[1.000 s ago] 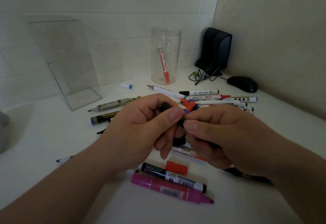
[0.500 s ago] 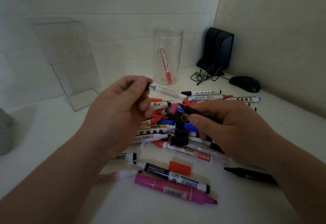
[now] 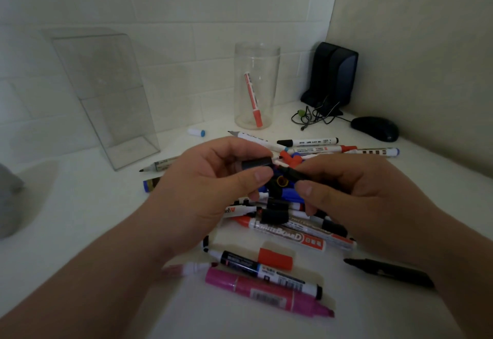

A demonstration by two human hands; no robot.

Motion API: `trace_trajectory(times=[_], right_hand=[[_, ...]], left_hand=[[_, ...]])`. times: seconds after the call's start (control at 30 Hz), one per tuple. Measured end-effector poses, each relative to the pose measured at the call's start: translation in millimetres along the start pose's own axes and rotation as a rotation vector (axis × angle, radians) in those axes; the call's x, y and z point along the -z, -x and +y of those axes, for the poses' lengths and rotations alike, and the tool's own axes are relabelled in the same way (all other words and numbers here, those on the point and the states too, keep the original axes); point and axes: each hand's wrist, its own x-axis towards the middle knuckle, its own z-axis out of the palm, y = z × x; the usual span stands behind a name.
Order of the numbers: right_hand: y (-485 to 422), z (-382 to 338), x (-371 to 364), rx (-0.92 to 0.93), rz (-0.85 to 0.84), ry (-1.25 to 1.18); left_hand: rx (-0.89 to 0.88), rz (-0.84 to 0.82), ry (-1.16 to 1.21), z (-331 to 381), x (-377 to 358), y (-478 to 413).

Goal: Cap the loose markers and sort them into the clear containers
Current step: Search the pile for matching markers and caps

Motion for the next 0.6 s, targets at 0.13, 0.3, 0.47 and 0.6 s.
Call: trace_trajectory(times=[0.13,0.3,0.47,0.6], right_hand=[[1.5,0.3,0.4,0.023,-0.009,0.046],[4.0,-3.4,2.7,0.013,-0.026,0.162],[6.9,-7.2,3.5,0.029,0.046,0.213],[7.3,-5.3,7.2,0.016,0.125,0.203]], left_hand=[[-0.008,0.021,-0.112,7.0,-4.8,2.6],[-0.017,0.023,-0.267,10.1,-6.0,3.9],[0.0,0.012,-0.297,9.5,-4.2,4.9],[0.036,-0.015,-0.23,10.9,-4.5,5.2]])
